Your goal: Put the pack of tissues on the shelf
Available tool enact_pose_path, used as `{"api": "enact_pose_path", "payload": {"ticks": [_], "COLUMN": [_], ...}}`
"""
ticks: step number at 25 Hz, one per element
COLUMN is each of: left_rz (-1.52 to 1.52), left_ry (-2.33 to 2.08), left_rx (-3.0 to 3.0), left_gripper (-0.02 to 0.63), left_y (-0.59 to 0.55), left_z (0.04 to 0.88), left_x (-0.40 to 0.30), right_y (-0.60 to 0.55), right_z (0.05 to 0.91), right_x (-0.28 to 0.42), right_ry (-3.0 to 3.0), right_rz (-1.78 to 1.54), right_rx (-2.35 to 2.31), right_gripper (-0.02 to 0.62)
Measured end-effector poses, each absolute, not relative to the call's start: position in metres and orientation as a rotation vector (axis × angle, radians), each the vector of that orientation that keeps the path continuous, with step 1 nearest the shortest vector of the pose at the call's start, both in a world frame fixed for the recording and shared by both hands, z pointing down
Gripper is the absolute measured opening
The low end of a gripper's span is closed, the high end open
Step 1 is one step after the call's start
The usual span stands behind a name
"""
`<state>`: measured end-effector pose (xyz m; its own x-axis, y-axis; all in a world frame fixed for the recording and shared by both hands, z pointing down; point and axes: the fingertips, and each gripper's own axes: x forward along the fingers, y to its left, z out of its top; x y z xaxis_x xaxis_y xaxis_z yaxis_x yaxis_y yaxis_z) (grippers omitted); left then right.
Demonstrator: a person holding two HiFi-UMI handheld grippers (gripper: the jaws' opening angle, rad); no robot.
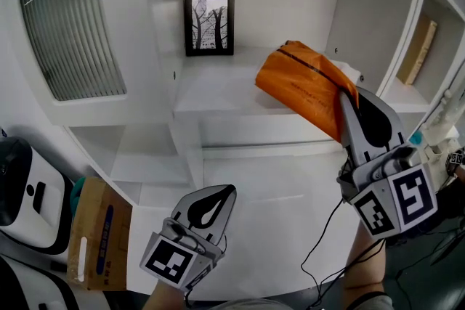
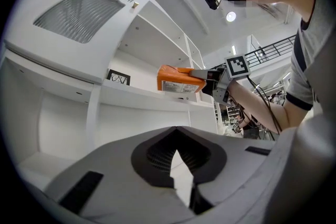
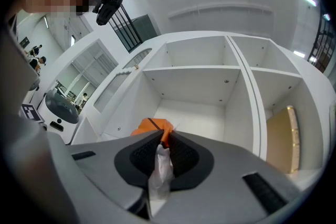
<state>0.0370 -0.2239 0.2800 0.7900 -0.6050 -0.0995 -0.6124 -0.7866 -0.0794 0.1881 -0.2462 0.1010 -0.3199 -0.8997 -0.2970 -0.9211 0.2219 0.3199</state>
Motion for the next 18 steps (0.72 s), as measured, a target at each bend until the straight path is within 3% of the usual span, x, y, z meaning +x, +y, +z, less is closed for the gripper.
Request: {"api": "enact_pose_path", "payload": {"ticks": [18], "left_rz": [0.033], "left_ry": [1.065], "left_rx": [-2.910], "left_gripper": [0.031], "left_y": [-0.237], "left_z": [0.282], "left_x": [0.036], "right_y": [-0.284], "right_z": [0.094], "right_x": [0.192], "right_ry": [2.455], "right_rz": [0.670], "right_rx": [-1.773], "right_gripper": [0.038]}}
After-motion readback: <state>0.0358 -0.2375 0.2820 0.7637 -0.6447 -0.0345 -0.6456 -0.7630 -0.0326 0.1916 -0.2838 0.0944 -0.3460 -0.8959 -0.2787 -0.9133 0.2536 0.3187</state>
